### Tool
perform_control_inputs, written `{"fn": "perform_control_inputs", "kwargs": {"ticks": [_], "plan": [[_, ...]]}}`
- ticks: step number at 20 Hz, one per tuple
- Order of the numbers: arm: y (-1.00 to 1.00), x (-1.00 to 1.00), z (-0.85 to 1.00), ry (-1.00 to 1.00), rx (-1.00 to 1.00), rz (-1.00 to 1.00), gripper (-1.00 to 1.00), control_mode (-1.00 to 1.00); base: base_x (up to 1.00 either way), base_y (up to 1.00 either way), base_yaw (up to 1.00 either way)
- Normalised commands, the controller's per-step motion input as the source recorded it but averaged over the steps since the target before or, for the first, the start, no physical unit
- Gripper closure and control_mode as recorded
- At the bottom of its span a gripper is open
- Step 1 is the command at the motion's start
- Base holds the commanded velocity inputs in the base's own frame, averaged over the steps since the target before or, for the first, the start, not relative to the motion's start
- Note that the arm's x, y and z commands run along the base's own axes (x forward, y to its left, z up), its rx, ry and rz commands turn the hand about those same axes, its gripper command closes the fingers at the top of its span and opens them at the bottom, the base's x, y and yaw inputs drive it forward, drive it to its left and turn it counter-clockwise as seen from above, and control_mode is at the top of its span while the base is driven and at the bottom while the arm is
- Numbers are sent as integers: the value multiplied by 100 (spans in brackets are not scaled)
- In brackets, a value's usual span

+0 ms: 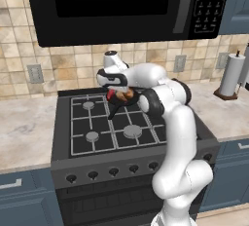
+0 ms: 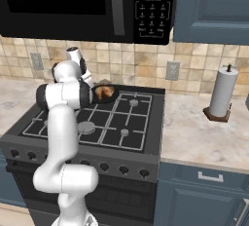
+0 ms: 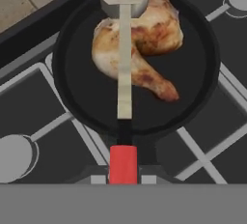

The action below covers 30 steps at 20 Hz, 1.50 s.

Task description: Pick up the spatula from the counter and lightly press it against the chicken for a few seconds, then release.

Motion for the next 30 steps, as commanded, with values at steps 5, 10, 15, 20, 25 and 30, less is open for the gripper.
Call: {"fn": "perform_control_inputs", "kwargs": {"ticks": [5,10,15,20,25,30], "plan": [[0,-38,0,-2,1,0,100,-100,0,0,0],[0,-46,6,-6,0,0,100,-100,0,0,0],[0,-51,22,-12,0,0,100,-100,0,0,0],[0,-52,20,-13,0,0,100,-100,0,0,0],[0,-50,20,-10,0,0,100,-100,0,0,0],[0,-43,42,-8,2,0,100,-100,0,0,0]]}}
